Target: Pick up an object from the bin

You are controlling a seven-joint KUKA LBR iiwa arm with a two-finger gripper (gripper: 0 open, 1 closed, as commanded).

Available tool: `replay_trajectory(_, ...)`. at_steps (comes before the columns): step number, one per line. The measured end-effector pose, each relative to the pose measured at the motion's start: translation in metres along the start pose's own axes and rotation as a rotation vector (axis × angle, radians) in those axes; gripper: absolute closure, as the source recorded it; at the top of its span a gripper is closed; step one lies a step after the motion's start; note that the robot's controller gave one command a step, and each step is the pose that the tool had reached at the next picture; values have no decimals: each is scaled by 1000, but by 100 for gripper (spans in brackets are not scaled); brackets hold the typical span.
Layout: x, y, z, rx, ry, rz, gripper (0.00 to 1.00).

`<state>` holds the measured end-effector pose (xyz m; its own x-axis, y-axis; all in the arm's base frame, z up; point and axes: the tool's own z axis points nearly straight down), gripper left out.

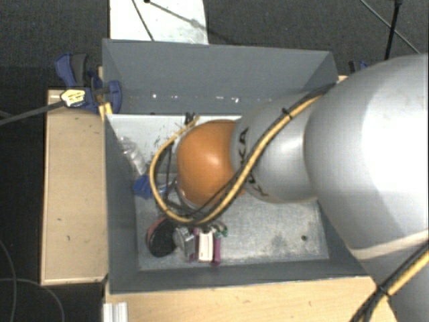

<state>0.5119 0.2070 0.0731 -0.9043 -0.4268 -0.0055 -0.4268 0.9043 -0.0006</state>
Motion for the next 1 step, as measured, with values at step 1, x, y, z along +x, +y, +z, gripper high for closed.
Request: replay_trajectory(1, -6, -4, -147, 0, -4, -53, 100)
